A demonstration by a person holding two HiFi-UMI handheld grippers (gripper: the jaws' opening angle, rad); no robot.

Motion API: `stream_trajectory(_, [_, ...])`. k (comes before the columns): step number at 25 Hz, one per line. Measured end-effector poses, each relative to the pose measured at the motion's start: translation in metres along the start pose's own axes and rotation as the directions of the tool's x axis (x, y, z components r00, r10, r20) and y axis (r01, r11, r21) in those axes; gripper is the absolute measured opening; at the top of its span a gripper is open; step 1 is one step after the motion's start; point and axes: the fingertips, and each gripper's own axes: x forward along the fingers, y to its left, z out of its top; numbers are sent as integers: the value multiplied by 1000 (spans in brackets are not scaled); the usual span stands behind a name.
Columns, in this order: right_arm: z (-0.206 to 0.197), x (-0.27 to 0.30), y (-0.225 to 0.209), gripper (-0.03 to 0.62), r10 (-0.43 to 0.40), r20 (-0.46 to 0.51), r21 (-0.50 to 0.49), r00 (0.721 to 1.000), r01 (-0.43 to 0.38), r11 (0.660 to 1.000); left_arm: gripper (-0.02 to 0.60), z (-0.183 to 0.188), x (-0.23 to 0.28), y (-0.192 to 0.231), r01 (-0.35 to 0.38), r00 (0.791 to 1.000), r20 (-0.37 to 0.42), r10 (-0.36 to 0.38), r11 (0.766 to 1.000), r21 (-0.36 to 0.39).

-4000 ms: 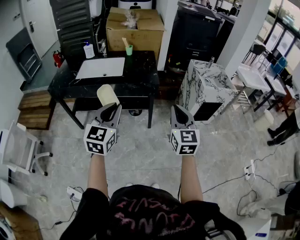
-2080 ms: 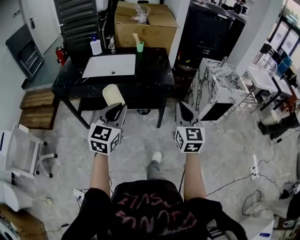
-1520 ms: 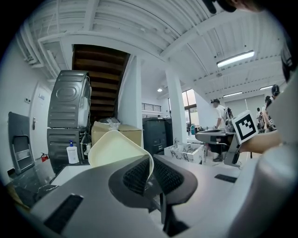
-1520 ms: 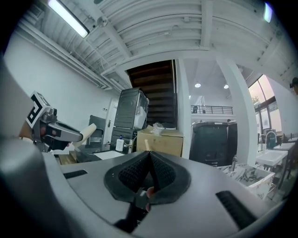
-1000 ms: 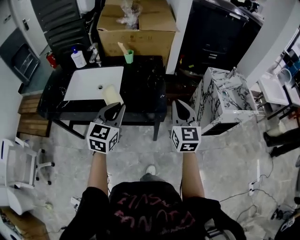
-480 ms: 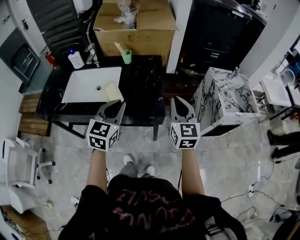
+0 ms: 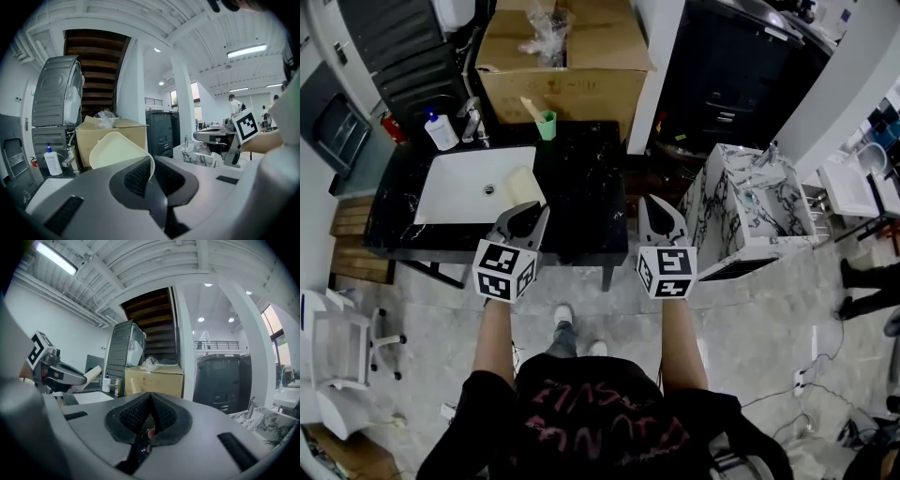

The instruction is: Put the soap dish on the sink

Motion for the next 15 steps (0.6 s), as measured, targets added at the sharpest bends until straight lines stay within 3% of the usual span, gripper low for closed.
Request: stream_trajectory(15, [25,79,-18,14,-30,33,-1,999,30,1000,35,24,67,59,23,999,32,-23,1000,5])
